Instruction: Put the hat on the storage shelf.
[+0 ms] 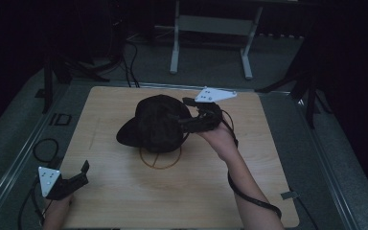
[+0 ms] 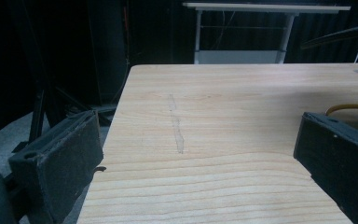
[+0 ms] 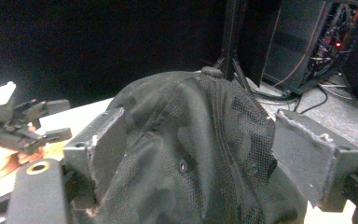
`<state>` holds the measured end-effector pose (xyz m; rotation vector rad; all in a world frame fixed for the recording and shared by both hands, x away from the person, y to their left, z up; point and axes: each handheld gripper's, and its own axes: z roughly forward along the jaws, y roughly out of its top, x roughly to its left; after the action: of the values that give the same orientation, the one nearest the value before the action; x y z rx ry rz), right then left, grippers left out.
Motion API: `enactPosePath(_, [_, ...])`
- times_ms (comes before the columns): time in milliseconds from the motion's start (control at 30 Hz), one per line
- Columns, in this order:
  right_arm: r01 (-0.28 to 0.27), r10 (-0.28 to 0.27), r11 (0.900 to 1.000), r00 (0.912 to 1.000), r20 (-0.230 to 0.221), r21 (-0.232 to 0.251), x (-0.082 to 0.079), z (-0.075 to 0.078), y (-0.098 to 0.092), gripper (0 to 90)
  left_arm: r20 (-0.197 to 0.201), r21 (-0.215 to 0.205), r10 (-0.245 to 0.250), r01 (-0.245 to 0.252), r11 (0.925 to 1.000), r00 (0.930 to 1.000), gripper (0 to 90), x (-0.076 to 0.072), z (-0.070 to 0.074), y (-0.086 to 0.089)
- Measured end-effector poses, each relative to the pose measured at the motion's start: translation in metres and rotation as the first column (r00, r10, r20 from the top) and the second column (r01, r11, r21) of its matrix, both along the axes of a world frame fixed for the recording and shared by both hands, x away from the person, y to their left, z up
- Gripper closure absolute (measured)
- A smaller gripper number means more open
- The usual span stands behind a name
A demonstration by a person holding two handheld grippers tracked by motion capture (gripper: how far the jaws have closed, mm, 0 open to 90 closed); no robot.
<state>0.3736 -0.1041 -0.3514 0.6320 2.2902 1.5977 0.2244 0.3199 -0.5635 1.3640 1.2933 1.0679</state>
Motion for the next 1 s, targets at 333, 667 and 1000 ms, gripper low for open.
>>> enactPosePath(333, [-0.004, 0.004, 1.0, 1.0, 0.004, -0.006, -0.003, 0.002, -0.018, 13.7, 0.0, 0.002, 0.001, -0.001, 1.0, 1.0, 1.7, 0.0, 0.0, 0.0])
enactPosePath(667, [0.027, -0.027, 0.999, 0.9996, -0.002, -0.028, -0.008, -0.007, -0.049, 13.7, 0.001, 0.001, 0.0, 0.0, 1.0, 1.0, 1.7, 0.0, 0.0, 0.0])
enactPosePath(1000, [0.101, -0.102, 0.994, 0.9948, -0.009, -0.033, -0.015, -0.03, -0.096, 13.7, 0.002, 0.001, 0.002, -0.002, 1.0, 1.0, 1.7, 0.0, 0.0, 0.0])
